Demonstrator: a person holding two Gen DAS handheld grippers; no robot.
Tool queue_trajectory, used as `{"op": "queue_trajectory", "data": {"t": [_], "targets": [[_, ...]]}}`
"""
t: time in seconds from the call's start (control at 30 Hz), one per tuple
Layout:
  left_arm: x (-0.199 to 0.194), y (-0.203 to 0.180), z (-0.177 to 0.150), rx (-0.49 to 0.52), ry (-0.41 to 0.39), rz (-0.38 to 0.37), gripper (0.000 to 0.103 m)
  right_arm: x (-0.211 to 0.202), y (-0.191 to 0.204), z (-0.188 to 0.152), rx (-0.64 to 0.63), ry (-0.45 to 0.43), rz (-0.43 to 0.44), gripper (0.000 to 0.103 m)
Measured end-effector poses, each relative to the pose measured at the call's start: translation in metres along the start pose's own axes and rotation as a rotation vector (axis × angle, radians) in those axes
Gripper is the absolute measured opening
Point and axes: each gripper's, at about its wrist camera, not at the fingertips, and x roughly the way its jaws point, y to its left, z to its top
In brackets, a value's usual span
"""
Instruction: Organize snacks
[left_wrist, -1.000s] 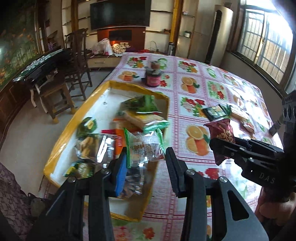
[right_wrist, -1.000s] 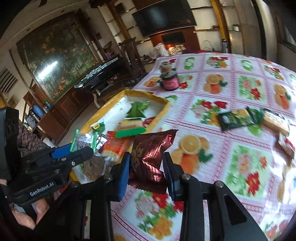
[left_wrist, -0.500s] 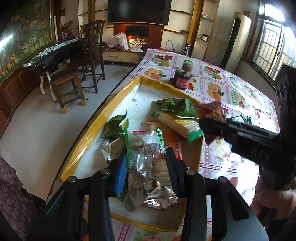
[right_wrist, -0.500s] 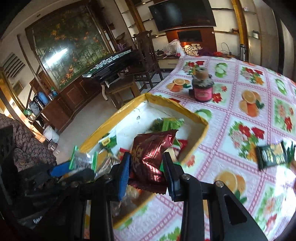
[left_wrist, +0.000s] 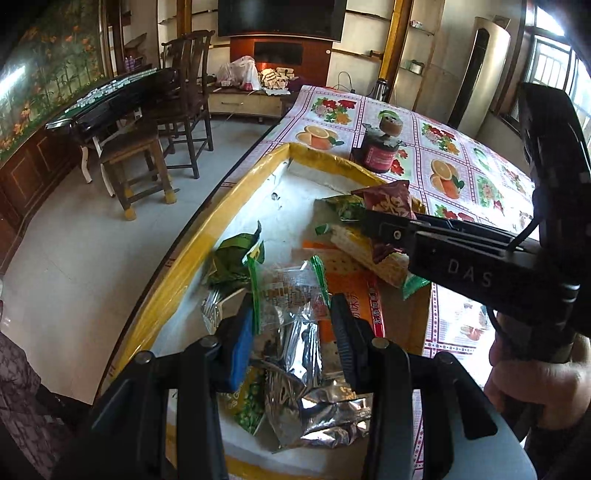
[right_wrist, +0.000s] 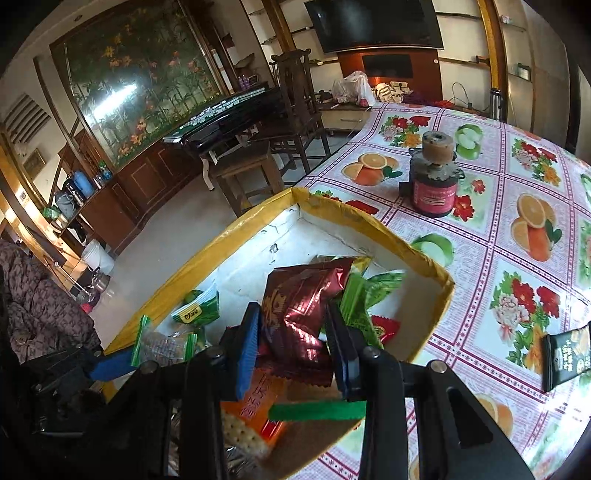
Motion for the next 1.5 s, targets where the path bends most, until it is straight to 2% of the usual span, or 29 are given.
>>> {"op": "queue_trajectory", "data": {"t": [0.13, 0.2, 0.27, 0.4, 0.53, 0.8, 0.97, 1.17, 1.33, 1.5], "targets": [[0.005, 0.000, -0.001, 0.005, 0.011, 0.006, 0.044, 0.003, -0.001, 0.002, -0.006, 0.005, 0.001, 0.037], [0.006, 0.001, -0.001, -0.002, 0.019, 0.000, 0.049, 0.002, -0.002, 0.003, 0.000, 0.004, 0.002, 0.037], [0.006, 0.000, -0.002, 0.000, 0.013, 0.008, 0.065, -0.001, -0.004, 0.004, 0.003, 0.007, 0.012, 0.037], [0.000, 0.000, -0.003, -0.002, -0.003, 0.022, 0.079, -0.005, -0.002, 0.004, -0.020, 0.013, 0.006, 0.037], [-0.005, -0.001, -0.005, -0.002, -0.002, 0.037, 0.100, -0.016, -0.001, 0.001, -0.038, 0.006, 0.009, 0.041], [-0.034, -0.008, -0.022, 0.006, -0.043, 0.031, 0.101, -0.049, -0.003, -0.005, -0.113, -0.014, 0.001, 0.051], [-0.060, -0.016, -0.035, 0.040, -0.086, 0.077, 0.102, -0.062, 0.002, -0.014, -0.208, -0.002, -0.001, 0.056], [-0.081, -0.022, -0.046, 0.061, -0.115, 0.077, 0.103, -0.079, 0.004, -0.032, -0.293, 0.011, -0.047, 0.067], [-0.090, -0.025, -0.051, 0.066, -0.122, 0.073, 0.103, -0.091, 0.007, -0.045, -0.395, 0.038, -0.078, 0.068], [-0.097, -0.027, -0.058, 0.079, -0.125, 0.068, 0.103, -0.091, 0.004, -0.053, -0.442, 0.065, -0.122, 0.068]]}}
